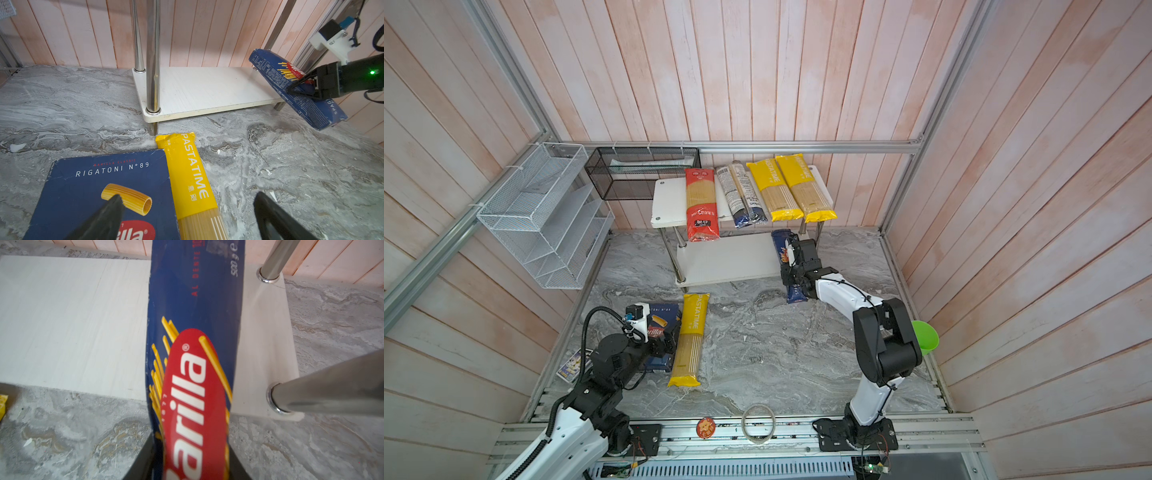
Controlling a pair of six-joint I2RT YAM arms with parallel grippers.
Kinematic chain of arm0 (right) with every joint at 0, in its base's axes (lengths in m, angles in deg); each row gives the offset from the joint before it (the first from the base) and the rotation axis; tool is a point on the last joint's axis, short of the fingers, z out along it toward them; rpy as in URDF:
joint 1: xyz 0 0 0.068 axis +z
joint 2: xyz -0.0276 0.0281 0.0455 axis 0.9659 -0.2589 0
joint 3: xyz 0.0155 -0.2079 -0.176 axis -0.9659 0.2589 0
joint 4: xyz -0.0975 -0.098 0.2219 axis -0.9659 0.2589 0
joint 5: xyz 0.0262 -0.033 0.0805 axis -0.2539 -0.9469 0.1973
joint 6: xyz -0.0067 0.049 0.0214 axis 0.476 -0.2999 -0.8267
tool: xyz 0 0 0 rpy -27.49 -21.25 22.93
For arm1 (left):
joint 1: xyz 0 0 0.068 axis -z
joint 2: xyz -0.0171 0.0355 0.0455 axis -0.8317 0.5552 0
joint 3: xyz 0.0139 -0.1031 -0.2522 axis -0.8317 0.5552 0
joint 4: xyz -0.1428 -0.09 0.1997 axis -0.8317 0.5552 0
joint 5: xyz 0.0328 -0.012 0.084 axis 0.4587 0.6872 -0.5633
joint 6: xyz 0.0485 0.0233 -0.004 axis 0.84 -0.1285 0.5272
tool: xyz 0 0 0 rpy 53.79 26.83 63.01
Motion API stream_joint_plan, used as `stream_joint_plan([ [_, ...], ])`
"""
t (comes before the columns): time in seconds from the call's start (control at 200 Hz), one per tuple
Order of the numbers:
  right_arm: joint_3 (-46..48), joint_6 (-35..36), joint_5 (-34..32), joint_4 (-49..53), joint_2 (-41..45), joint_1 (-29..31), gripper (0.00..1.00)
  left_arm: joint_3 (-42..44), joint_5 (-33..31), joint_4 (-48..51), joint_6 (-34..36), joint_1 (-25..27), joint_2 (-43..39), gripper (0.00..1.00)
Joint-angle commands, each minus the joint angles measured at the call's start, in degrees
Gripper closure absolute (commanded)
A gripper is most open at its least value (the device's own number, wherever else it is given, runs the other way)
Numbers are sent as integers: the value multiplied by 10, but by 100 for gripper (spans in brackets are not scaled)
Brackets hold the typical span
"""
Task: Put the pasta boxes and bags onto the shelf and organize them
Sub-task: 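Lower the blue Barilla box onto the lower shelf with the right gripper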
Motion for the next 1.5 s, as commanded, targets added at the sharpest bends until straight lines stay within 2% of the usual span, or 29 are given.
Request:
stream_joint_plan([
  [0.0,-39,3,8,-83,0,-11,64,-15,6,-10,-2,-3,-2,0],
  [0.12,-62,-5,38,-89,-24,-24,64,-15,4,-8,-3,-3,-8,0],
  [0.89,-279,14,12,-4,-188,-41,63,-14,1,-7,-4,-4,-10,0],
  [1.035,-297,11,8,9,-204,-46,59,-15,1,-7,-4,-4,-9,0],
  [1.12,-298,8,9,13,-206,-46,50,-14,1,-8,-3,-4,-9,0],
  [1.2,-290,7,9,15,-204,-46,48,-15,1,-7,-4,-4,-9,0],
  [1.29,-281,7,5,15,-199,-46,40,-14,1,-7,-4,-4,-10,0],
  [1.495,-254,9,7,20,-184,-46,36,-14,1,-6,-3,-4,-11,0],
])
